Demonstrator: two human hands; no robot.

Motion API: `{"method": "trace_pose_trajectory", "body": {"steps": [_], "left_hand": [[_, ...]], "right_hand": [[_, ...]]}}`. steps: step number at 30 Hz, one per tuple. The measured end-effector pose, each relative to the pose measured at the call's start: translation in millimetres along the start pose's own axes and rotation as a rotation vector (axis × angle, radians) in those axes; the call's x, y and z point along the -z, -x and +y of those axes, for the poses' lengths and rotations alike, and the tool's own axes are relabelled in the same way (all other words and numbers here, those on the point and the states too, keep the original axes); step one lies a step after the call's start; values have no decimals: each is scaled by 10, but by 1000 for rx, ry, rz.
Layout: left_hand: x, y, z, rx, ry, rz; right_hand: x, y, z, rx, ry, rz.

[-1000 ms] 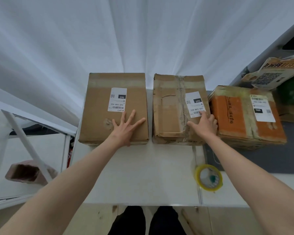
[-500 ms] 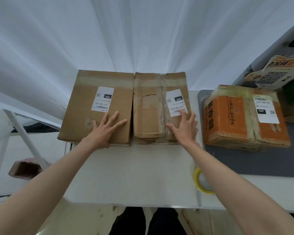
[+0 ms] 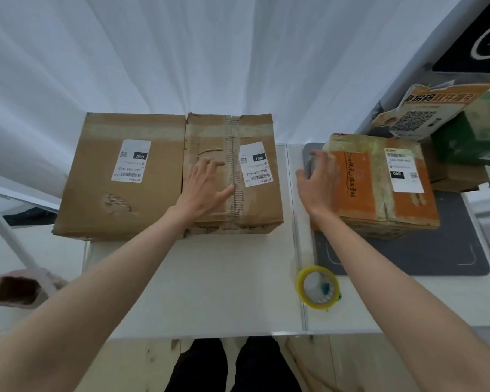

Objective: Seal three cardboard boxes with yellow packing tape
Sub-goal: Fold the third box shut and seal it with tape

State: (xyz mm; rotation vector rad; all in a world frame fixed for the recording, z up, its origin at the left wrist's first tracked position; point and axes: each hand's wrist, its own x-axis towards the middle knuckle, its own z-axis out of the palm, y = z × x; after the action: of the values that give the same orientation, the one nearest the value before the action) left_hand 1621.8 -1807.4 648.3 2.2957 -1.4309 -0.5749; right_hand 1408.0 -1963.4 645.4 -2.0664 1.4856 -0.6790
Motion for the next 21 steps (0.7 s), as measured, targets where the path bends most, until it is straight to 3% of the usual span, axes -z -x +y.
{"method": "trace_pose_trajectory", "body": {"steps": [4, 7, 11, 17, 21], "left_hand": [[-457, -225, 1037, 89, 337, -112], [-756, -187, 1700, 197, 586, -271], [-1155, -216, 2146, 274, 761, -480], [-1372, -354, 2298, 355, 827, -492], [-1366, -388, 2220, 393, 816, -370]], "right_hand": [[708, -342, 645, -229, 185, 154], [1072, -439, 1125, -483, 265, 91], [1271, -402, 1528, -657, 287, -43], [1303, -410, 1689, -662, 228, 22], [1189, -413, 1504, -588, 167, 152]]}}
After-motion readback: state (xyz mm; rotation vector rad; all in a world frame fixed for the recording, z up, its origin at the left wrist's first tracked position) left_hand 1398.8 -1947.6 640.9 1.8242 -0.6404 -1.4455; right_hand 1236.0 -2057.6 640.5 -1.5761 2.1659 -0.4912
